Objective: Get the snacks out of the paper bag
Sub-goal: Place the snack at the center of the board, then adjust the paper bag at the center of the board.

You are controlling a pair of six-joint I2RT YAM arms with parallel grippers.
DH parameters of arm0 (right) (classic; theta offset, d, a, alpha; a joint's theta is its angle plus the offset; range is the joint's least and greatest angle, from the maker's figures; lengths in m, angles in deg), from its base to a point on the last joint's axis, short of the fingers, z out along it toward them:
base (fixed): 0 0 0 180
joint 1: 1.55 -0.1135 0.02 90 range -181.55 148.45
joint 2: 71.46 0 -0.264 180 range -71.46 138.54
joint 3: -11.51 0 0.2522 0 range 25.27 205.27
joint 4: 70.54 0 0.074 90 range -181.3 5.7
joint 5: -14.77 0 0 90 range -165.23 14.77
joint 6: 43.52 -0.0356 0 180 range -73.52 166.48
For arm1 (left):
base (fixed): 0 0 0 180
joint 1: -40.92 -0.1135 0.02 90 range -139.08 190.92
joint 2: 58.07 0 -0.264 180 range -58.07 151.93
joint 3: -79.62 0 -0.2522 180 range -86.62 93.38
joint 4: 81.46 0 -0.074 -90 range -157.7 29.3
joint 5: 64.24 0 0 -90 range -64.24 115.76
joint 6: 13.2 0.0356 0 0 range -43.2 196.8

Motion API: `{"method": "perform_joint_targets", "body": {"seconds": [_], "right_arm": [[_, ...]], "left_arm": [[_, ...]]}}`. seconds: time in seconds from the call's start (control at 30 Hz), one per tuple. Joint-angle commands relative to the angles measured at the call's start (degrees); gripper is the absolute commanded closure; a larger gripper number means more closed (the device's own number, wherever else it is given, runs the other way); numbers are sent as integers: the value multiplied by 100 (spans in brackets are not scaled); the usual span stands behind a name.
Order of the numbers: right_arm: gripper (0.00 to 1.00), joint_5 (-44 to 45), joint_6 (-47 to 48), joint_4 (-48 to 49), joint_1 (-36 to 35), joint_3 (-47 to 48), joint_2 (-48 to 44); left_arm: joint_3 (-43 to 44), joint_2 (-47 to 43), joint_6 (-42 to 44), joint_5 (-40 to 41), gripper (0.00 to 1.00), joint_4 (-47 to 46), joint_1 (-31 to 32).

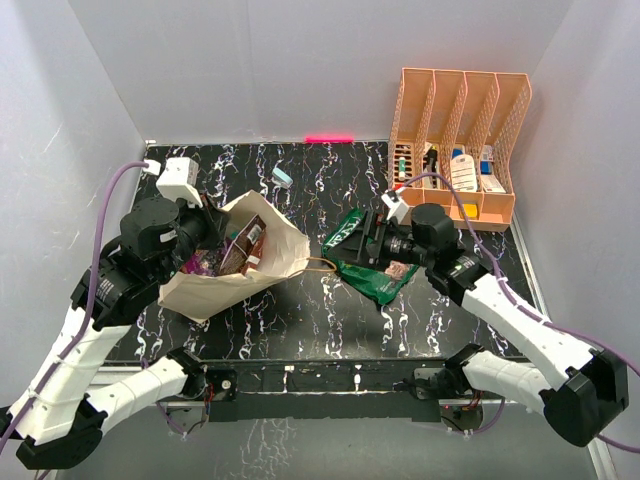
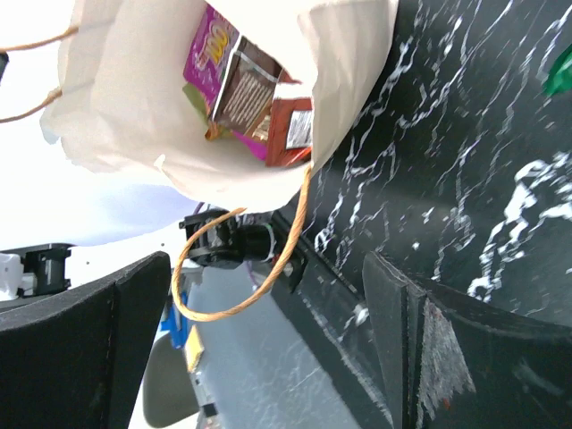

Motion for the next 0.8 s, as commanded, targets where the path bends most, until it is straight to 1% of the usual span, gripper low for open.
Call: {"method": "perform_joint_targets", "body": {"seconds": [0.0,0.07,0.1,0.17,0.2,0.27,0.33,0.37,0.43,0.5,0.57,0.67,0.77], "right_arm": [[9,426,-846,545,-567,-78,183],[17,241,-1213,1165,-858,-185,406],[26,235,-1323,1373,-1013,-170,508],[46,381,-1393,1469,-1294,-58,658],[52,477,-1386,1461,-1404,-20,702],[60,645,-1386,1496,-1538,-17,774],[66,596,-1415,1580,-1561,-46,857],[71,564,-1416,1628,-1570,-57,911],[81,595,-1375,1665,-1595,-66,1003],[89,700,-1298,1673,-1606,-67,1090],[92,803,-1244,1742,-1604,-46,1195],[93,775,-1240,2072,-1621,36,1549],[93,608,-1174,2257,-1644,382,2075]], "left_arm": [[97,26,-91,71,100,-170,28],[97,64,-104,91,100,-195,26],[90,81,-111,124,100,-224,25],[26,140,-98,248,100,-405,25],[-33,208,-37,338,100,-514,25],[-111,455,40,767,100,-625,26],[-51,789,52,1256,100,-665,19],[31,981,141,1366,100,-724,6],[264,1398,353,1212,100,-829,-45],[596,1752,381,1188,100,-770,-180],[935,2074,434,1111,100,-730,-438],[1300,2347,541,958,100,-856,-993],[1672,2563,764,804,100,-1101,-1468]]}}
